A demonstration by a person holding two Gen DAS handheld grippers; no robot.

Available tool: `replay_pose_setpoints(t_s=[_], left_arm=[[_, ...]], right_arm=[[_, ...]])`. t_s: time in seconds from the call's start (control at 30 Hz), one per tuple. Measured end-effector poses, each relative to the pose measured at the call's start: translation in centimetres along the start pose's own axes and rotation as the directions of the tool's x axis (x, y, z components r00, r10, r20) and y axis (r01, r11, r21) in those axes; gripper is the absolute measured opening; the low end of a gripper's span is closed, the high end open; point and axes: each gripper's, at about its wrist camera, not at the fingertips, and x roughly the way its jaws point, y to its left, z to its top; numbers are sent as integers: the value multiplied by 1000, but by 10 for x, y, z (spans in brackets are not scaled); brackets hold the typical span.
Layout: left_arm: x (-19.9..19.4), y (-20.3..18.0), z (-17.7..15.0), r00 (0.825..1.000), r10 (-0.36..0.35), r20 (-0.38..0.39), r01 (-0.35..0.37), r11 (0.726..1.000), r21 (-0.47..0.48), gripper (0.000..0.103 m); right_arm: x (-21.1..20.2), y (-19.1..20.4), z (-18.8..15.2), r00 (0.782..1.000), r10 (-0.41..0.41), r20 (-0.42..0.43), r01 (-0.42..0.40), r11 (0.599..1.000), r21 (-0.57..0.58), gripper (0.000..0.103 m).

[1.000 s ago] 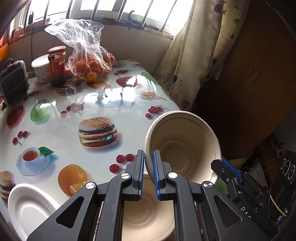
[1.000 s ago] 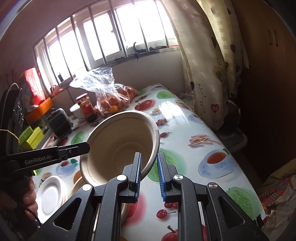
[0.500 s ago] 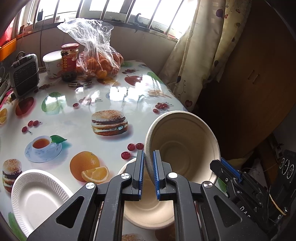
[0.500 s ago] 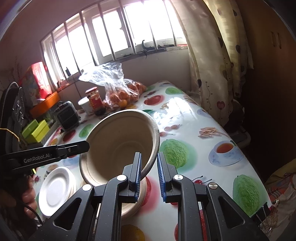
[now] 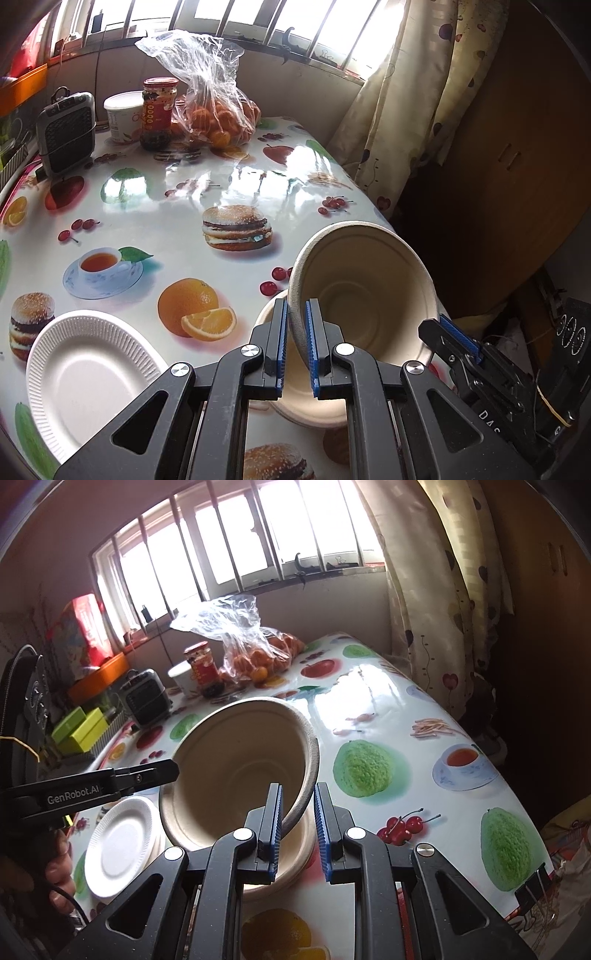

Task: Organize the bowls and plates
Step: 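Carry the gripped kraft bowl with both tools onto the bowl stack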

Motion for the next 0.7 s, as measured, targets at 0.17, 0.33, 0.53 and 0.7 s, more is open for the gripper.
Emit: replay_pose_setpoints(t_s=[0.17, 0.33, 0.53, 0.7], left_arm=[[-1, 4, -7, 1000, 10, -5, -10, 1000, -5, 10], [2, 10, -14, 1000, 18, -15, -18, 1000, -20, 10], [10, 17, -24, 999, 27, -41, -29, 999, -37, 10], [11, 18, -26, 999, 29, -46, -30, 999, -40, 10]], right_arm=[[3, 4, -7, 1000, 4, -15, -4, 1000, -1, 17], [8, 6, -14, 999, 10, -33, -10, 1000, -4, 17], [11, 6, -22, 998, 16, -53, -16, 1000, -4, 17], [14, 5, -26, 998, 18, -65, -18, 1000, 1, 17]])
